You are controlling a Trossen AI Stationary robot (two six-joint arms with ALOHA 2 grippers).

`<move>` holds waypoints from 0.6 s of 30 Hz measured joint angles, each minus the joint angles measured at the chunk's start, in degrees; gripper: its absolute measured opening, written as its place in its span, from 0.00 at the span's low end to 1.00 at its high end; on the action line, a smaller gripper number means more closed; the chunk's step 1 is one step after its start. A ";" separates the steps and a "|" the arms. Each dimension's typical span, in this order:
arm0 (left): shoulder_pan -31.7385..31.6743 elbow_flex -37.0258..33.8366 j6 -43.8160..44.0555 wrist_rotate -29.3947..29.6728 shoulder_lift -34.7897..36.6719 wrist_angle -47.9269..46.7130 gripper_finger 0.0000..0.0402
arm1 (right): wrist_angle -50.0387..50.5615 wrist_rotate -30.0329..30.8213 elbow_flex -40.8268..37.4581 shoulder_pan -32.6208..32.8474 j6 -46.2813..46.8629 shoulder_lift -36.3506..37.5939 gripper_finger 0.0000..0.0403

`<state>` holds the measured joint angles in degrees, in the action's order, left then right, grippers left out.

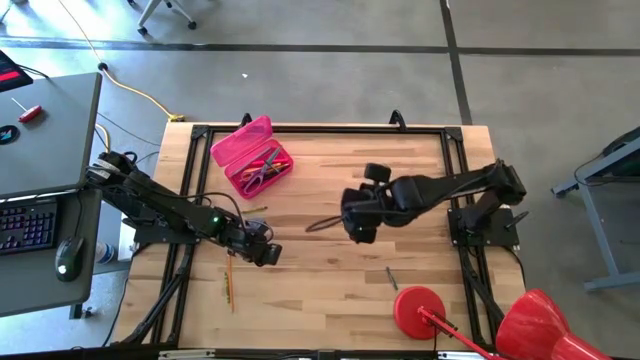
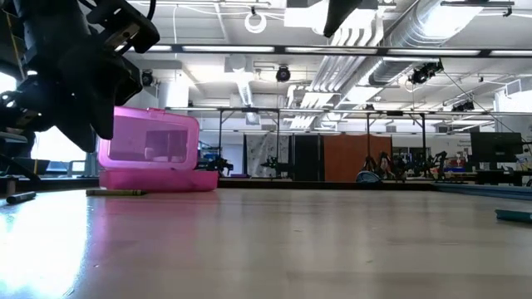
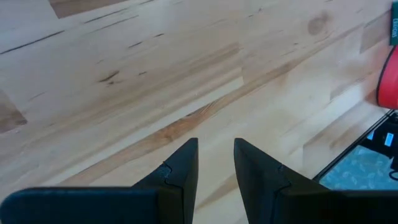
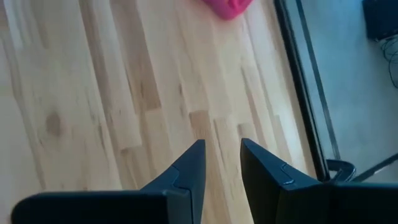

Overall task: Pick & place school supplies into a supply box
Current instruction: Put the green crayon into the supply box

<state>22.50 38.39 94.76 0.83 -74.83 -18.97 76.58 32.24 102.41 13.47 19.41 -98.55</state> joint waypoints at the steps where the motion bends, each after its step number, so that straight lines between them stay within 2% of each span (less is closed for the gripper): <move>1: 0.00 0.00 0.00 0.03 0.00 -0.01 0.33 | 0.30 0.01 -0.85 0.42 0.09 0.24 0.19; 12: 0.00 -0.02 0.00 0.21 0.00 -0.03 0.33 | -3.81 0.82 -12.83 1.29 5.10 3.42 0.19; 18: 0.00 -0.01 0.02 0.21 0.02 -0.01 0.33 | -8.79 0.88 -15.32 1.32 6.24 5.27 0.19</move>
<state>22.50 38.38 94.78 1.04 -74.81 -18.98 67.79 33.12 87.09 14.79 25.65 -93.28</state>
